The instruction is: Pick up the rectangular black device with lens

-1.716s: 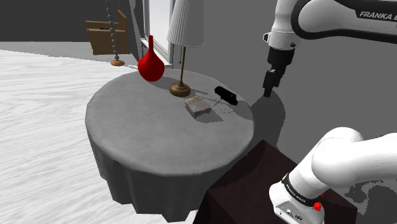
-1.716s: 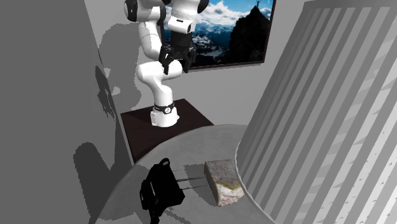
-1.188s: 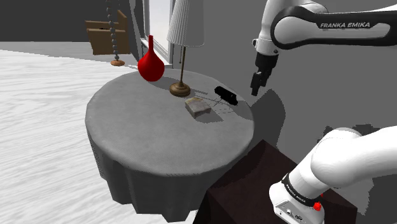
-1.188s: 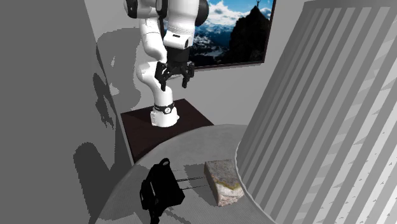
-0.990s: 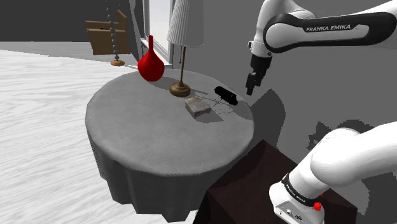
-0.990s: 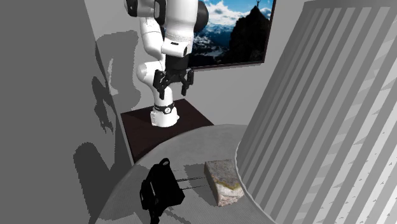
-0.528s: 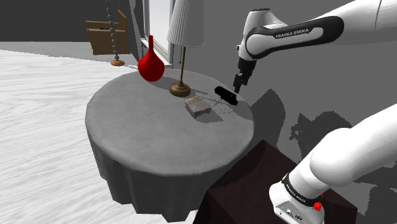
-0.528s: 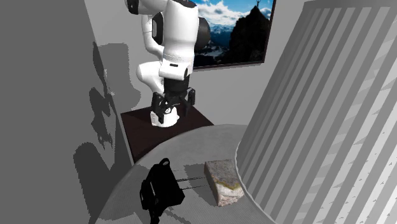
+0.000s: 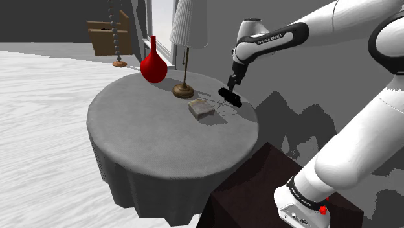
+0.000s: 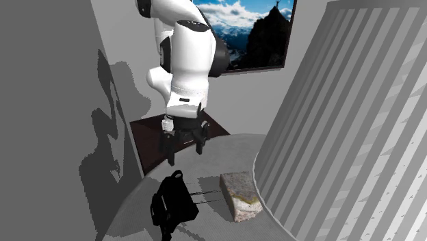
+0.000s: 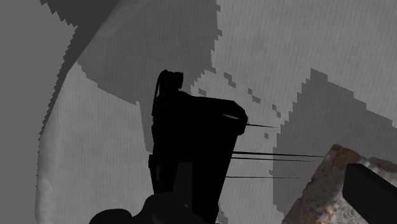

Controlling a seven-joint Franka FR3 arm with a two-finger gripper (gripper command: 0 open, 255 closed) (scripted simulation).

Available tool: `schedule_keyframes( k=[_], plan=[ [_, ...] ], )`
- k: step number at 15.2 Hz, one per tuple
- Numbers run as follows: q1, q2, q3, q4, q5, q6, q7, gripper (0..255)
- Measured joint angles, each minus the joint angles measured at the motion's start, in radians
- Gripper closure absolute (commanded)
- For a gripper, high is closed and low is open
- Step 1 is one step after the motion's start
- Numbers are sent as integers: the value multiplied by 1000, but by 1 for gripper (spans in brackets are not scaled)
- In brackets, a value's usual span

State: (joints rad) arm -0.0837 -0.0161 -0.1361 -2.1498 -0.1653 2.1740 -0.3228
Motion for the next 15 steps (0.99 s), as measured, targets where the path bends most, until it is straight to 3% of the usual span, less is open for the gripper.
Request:
schedule_keyframes(
  k=[8,15],
  plan=[
    [-38,282,-14,249,70,98,-98,0],
    [-45,358,-11,256,80,172,-101,0]
  ],
)
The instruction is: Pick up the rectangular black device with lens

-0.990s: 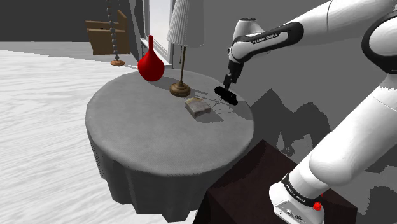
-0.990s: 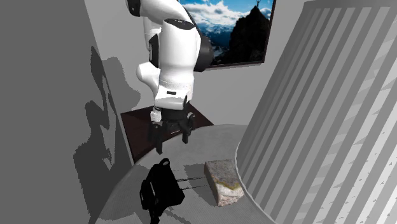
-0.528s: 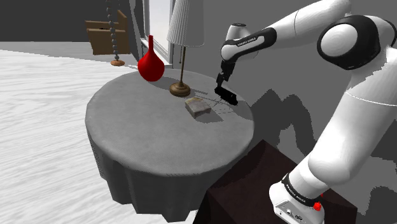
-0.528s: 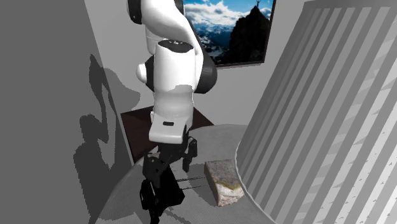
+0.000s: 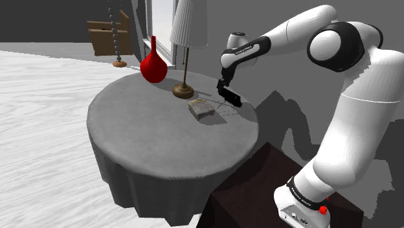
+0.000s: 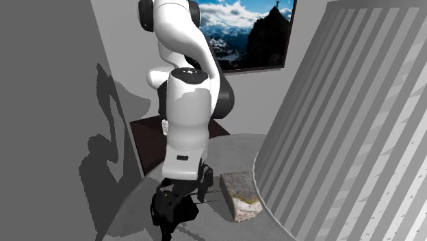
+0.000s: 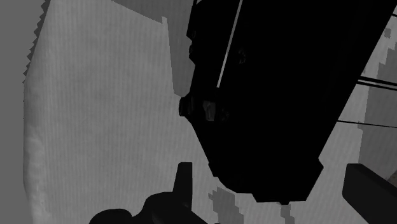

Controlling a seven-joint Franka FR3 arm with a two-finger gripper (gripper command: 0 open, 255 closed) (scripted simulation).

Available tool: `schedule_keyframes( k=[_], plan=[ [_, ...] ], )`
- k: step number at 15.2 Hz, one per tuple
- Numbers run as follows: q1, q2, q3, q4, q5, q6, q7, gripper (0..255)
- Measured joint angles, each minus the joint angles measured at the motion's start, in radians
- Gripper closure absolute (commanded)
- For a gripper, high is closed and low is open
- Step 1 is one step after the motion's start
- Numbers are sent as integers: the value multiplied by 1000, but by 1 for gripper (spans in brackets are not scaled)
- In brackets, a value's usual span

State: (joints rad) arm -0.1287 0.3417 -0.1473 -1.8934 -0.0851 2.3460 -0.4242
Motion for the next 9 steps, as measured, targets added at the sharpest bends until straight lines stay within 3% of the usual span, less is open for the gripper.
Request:
schedule_keyframes(
  k=[1,2,9],
  plan=[
    [-1,5,0,-7,0,12,-1,0],
    [-2,9,0,-6,1,15,-1,255],
    [-2,14,0,-2,1,18,-1,255]
  ],
)
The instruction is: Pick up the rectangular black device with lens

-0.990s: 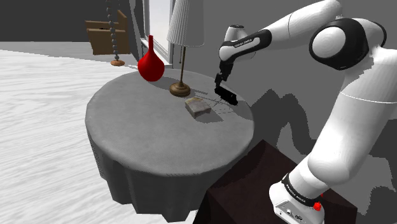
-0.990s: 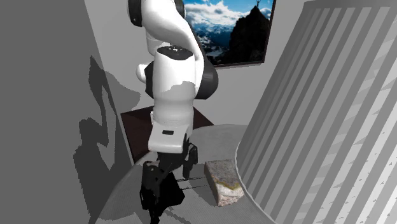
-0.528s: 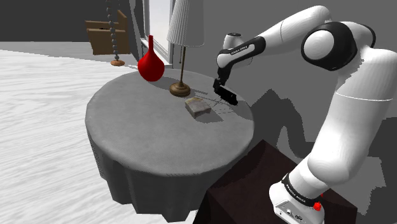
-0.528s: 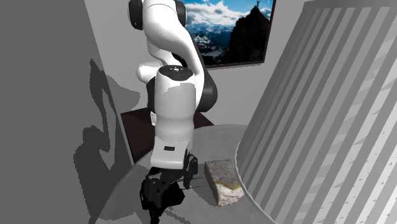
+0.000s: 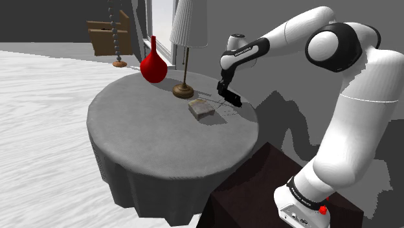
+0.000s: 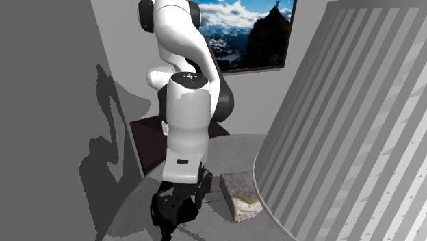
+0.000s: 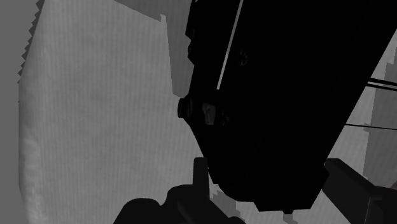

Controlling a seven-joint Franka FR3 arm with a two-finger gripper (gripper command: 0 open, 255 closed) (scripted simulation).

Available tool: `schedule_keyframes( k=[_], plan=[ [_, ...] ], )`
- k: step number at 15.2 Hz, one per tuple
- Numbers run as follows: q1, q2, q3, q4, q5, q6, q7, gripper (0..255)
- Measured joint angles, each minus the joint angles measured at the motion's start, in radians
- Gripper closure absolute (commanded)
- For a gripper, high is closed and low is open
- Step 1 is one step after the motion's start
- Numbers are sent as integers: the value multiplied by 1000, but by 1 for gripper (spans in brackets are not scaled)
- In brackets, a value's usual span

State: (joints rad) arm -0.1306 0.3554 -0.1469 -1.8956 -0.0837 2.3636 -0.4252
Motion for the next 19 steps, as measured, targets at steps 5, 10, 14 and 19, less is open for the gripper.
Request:
schedule_keyframes(
  k=[5,10,14,19],
  plan=[
    [1,-11,-1,-1,-2,-11,1,255],
    [1,-44,-2,20,-2,-66,-6,255],
    [3,-67,-2,43,-3,-111,-8,255],
    [5,-90,-2,74,-4,-164,-10,255]
  ],
)
